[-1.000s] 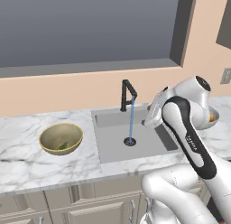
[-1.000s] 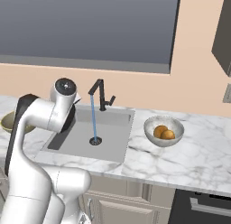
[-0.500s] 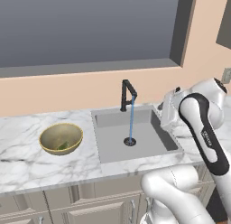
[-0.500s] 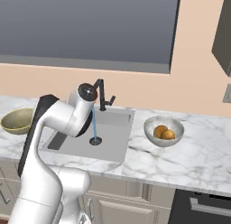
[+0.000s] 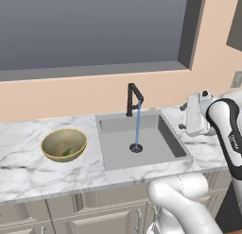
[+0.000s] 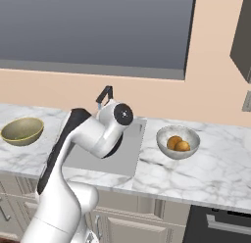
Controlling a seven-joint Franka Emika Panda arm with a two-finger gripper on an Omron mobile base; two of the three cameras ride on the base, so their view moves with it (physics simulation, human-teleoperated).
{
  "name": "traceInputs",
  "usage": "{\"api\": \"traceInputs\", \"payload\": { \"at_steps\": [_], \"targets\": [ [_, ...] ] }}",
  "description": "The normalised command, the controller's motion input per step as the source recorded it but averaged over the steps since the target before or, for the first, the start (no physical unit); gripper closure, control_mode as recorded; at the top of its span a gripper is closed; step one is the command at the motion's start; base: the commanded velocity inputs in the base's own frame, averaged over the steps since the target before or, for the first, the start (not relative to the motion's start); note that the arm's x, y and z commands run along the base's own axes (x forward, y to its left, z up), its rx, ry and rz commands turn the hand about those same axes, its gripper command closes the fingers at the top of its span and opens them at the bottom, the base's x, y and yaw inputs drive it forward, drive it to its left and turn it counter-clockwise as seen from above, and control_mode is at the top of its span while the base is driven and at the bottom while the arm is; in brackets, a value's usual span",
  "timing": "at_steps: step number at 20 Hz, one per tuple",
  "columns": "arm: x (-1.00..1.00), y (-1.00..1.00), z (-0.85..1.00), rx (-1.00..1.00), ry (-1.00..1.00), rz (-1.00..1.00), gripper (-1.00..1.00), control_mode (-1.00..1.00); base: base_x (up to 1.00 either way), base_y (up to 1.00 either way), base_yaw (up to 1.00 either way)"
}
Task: Pick the potatos from the sink and place them in one bowl. Place the lemon wedge in the other bowl. Then turn off the sink faucet.
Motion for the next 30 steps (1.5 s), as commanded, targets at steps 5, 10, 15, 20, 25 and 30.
{"api": "traceInputs", "payload": {
  "at_steps": [5, 10, 15, 20, 25, 30],
  "targets": [
    [0.47, -0.13, -0.01, 0.06, -0.04, -0.04, -1.0, -1.0, 0.0, 0.0, 0.0],
    [0.61, 0.0, 0.0, 0.19, 0.07, -0.12, -1.0, -1.0, 0.0, 0.0, 0.0],
    [0.54, 0.0, 0.0, 0.15, 0.19, -0.04, -1.0, -1.0, 0.0, 0.0, 0.0],
    [0.55, 0.0, -0.01, 0.04, 0.2, 0.0, -1.0, -1.0, 0.0, 0.0, 0.0],
    [0.57, 0.0, -0.11, 0.0, 0.05, 0.0, -1.0, -1.0, 0.0, 0.0, 0.0],
    [0.35, -0.03, -0.09, 0.03, 0.0, -0.08, -1.0, -1.0, 0.0, 0.0, 0.0]
  ]
}}
